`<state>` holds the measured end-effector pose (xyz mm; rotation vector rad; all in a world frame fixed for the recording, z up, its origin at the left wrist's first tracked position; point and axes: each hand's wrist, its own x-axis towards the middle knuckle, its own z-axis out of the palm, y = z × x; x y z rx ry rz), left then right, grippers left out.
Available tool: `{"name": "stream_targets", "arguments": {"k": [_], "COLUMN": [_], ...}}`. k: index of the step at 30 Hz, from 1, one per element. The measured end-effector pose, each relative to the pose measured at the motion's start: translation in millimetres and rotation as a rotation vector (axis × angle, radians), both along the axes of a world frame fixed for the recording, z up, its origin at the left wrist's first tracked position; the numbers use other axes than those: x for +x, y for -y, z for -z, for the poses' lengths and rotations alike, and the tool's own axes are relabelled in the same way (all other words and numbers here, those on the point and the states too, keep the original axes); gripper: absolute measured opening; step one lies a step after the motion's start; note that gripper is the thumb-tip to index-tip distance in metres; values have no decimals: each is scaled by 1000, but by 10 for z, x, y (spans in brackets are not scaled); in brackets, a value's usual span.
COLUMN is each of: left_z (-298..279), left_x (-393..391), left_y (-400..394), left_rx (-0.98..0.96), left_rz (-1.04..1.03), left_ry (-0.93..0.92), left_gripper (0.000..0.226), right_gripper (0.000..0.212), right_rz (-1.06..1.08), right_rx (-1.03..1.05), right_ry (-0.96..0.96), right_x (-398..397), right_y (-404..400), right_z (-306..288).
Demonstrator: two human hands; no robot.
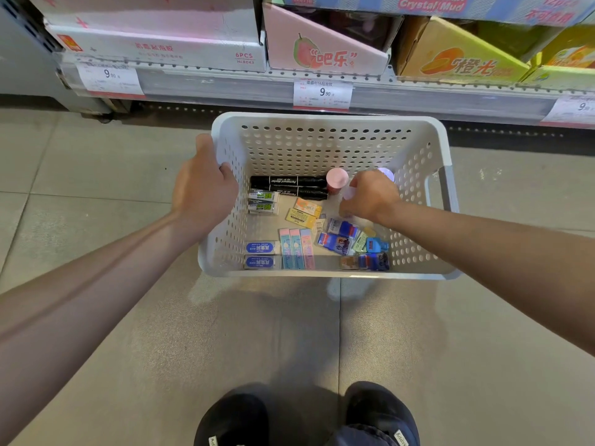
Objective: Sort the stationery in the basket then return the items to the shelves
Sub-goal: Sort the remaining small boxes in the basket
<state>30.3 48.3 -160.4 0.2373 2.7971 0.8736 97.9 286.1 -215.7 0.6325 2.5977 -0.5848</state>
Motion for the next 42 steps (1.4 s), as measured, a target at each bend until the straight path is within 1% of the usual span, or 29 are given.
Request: {"name": "stream_targets", "arguments": {"k": [4, 7, 9, 17, 21, 23, 25, 28, 31, 34, 37, 39, 41, 42], "left_z": [-1, 3, 1, 13, 24, 23, 15, -4, -4, 10, 14, 19, 17, 13], "left_x": [2, 0, 1, 2, -1, 3, 9, 14, 13, 7, 5, -1, 0, 1], "left_y": [-3, -4, -5, -5, -3, -7, -9, -10, -12, -7, -11, -4, 0, -1], "left_rx": [-13, -21, -18, -4, -2, 0, 1, 2, 8, 3, -10, -11, -9, -6], "left_rz": [-2, -3, 0, -2, -5, -2, -2, -3, -2, 1, -6, -5, -8, -9], "left_ry": [3, 1, 1, 1, -3, -5, -4, 3, 2, -8, -6, -2, 7, 9], "left_gripper": [19, 20, 21, 22, 22, 22, 20, 13, 18, 15, 14, 16, 16, 17], "right_gripper": [19, 31, 29, 24, 20, 14, 12, 15, 21, 21, 31, 27, 22, 26], "right_rz": [-91, -202, -262, -409, -461, -531, -587, -633, -630, -635, -600, -651, -742, -782], "right_rx": [98, 243, 322, 463, 484, 533, 577, 581, 503, 470, 468, 484, 452, 413], "right_ry": [-20, -24, -57, -125, -72, -25, 17, 43, 19, 17, -19, 42, 232, 339], "right_x": [-54, -75, -81, -61, -98, -121, -135, -133, -127, -155, -174, -145, -61, -9], "right_y": [-78, -133, -169, -196, -167, -172, -170, -174, -189, -215, -250, -208, -111, -62], "right_z": [-113, -126, -102, -28, -3, -1, -11, -60, -170, -303, -440, -511, -507, -477]}}
